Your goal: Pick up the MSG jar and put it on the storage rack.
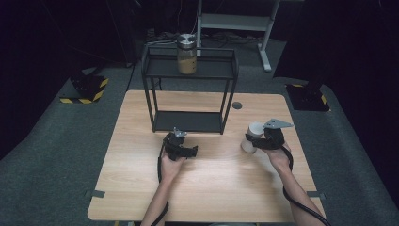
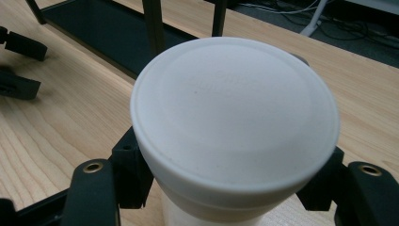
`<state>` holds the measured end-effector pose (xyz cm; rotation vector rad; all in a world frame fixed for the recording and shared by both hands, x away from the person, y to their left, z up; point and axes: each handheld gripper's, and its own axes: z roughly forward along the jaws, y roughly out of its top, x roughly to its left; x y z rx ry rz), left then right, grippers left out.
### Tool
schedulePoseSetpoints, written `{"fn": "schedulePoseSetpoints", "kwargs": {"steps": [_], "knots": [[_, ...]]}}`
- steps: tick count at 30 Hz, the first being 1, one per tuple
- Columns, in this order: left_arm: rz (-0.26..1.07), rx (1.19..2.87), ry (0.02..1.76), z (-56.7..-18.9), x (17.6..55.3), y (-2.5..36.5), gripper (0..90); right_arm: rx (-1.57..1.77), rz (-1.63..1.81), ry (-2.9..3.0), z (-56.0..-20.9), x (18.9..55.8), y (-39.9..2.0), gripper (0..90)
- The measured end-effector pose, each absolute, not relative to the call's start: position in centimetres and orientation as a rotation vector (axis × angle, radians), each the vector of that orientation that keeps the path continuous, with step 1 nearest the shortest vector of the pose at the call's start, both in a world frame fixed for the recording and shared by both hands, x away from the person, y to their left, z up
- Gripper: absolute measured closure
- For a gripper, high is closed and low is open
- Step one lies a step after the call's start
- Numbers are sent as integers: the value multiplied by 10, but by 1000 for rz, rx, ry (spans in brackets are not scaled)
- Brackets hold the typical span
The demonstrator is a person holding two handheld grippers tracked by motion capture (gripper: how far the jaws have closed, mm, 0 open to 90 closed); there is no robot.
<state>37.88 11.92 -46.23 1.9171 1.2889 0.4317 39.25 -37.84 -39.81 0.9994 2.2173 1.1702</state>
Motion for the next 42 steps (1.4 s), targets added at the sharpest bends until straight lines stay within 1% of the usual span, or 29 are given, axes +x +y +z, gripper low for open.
{"fn": "schedulePoseSetpoints", "kwargs": {"steps": [23, 42], "knots": [[429, 1914, 1290, -462, 379, 120, 41, 936, 1194, 2251, -386, 395, -372, 348], [430, 1916, 1289, -462, 379, 120, 41, 820, 1267, 2288, -361, 392, -366, 349]]}}
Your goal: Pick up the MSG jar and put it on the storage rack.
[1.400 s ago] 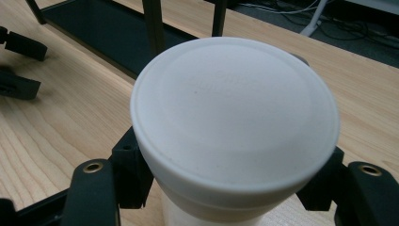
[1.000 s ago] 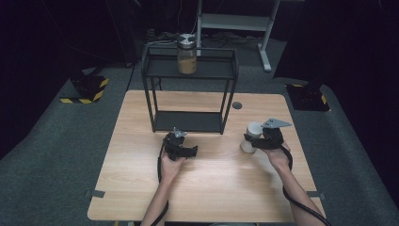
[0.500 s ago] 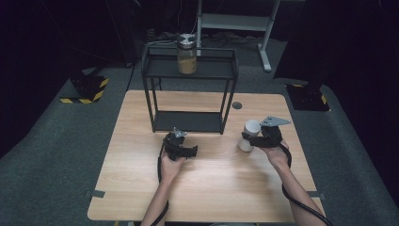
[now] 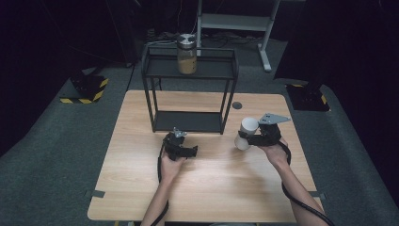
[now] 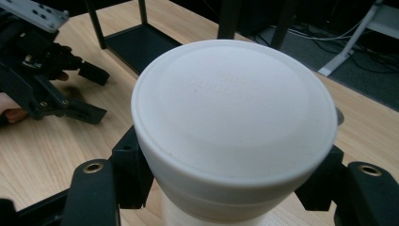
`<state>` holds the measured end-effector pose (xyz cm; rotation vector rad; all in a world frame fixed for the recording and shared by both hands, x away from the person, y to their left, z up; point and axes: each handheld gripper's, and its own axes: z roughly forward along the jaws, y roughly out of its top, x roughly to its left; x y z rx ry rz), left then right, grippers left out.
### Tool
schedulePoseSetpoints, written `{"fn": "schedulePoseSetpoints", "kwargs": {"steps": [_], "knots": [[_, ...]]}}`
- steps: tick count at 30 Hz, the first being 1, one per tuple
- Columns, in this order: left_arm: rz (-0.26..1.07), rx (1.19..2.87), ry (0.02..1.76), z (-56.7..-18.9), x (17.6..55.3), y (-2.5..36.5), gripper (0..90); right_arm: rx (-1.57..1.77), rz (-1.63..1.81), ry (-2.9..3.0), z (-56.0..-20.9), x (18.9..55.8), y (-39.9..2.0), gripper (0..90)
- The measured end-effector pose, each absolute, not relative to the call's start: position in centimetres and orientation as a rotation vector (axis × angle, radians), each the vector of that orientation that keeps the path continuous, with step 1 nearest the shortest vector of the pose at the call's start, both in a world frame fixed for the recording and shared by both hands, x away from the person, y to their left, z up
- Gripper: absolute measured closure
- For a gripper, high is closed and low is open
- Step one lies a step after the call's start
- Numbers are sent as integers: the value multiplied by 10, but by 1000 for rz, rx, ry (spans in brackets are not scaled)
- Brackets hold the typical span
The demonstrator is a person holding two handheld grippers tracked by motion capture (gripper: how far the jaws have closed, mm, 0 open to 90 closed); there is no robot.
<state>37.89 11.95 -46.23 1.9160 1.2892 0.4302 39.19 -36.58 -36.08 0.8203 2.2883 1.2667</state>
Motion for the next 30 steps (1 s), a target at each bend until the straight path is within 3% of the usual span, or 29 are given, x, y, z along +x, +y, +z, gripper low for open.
{"fn": "schedulePoseSetpoints", "kwargs": {"steps": [30], "knots": [[429, 1915, 1289, -462, 379, 120, 41, 676, 1360, 2344, -315, 395, -363, 349]]}}
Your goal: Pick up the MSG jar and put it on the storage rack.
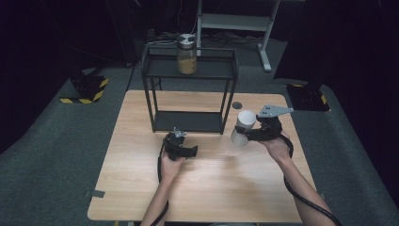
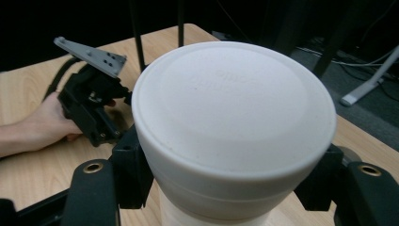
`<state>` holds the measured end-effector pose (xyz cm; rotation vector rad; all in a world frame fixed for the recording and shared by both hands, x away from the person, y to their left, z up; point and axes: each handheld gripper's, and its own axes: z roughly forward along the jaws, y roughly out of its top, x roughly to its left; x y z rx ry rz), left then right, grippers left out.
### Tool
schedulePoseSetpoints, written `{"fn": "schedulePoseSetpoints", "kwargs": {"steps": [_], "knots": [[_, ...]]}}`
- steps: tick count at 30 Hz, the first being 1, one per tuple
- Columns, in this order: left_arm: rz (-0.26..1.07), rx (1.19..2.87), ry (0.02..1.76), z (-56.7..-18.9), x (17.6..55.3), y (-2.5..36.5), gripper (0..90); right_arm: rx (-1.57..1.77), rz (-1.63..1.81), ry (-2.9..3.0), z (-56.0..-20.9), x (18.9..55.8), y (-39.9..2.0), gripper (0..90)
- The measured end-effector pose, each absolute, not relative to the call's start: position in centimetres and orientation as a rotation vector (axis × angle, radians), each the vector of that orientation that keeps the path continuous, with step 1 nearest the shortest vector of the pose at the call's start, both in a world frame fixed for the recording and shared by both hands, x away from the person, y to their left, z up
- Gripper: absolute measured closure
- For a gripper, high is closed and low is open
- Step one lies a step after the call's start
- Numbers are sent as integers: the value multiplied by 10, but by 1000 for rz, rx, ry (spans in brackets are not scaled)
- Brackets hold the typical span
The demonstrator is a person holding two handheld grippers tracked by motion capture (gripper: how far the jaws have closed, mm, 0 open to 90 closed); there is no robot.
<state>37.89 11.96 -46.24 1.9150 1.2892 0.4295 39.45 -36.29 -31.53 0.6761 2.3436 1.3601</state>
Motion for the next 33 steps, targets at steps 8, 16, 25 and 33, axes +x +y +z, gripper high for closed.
{"fn": "schedulePoseSetpoints", "kwargs": {"steps": [8, 16, 25, 33], "knots": [[428, 1913, 1289, -463, 379, 120, 41, 624, 1387, 2376, -301, 399, -362, 349], [428, 1913, 1289, -463, 379, 120, 41, 566, 1420, 2396, -286, 401, -359, 349], [429, 1912, 1290, -463, 379, 120, 41, 503, 1458, 2414, -268, 404, -356, 349], [429, 1914, 1290, -462, 379, 120, 41, 471, 1489, 2421, -252, 408, -355, 349]]}}
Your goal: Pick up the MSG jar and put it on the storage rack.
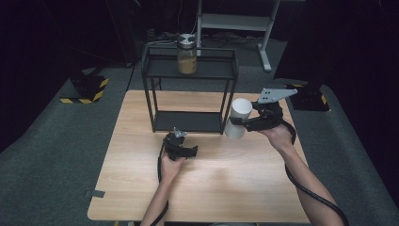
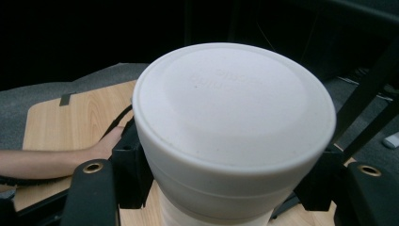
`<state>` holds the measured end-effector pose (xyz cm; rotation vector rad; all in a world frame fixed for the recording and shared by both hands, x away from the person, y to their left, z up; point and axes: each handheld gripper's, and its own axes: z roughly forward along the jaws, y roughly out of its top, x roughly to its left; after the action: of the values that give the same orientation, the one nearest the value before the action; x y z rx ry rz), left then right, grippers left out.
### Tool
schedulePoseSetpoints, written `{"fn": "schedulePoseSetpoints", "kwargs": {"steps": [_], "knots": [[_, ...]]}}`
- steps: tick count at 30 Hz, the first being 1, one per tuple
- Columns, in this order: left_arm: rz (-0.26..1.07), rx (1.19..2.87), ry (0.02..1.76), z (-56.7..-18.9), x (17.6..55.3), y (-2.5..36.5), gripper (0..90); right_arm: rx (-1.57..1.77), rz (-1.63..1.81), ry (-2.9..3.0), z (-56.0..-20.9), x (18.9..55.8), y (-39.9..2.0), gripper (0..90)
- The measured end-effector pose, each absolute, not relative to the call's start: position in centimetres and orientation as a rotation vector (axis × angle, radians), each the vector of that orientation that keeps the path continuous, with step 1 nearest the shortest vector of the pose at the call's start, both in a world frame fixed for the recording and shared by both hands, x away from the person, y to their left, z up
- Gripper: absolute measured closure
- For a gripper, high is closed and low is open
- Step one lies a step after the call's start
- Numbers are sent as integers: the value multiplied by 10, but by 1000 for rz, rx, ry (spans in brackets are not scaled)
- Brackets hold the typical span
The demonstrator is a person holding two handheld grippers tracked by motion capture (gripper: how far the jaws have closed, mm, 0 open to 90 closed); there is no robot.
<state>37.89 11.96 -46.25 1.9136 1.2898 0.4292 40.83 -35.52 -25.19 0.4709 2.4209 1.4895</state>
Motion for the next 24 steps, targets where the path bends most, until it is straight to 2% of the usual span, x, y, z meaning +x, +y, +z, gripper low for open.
{"fn": "schedulePoseSetpoints", "kwargs": {"steps": [24], "knots": [[429, 1911, 1291, -463, 379, 120, 41, 372, 1561, 2402, -205, 415, -351, 349]]}}
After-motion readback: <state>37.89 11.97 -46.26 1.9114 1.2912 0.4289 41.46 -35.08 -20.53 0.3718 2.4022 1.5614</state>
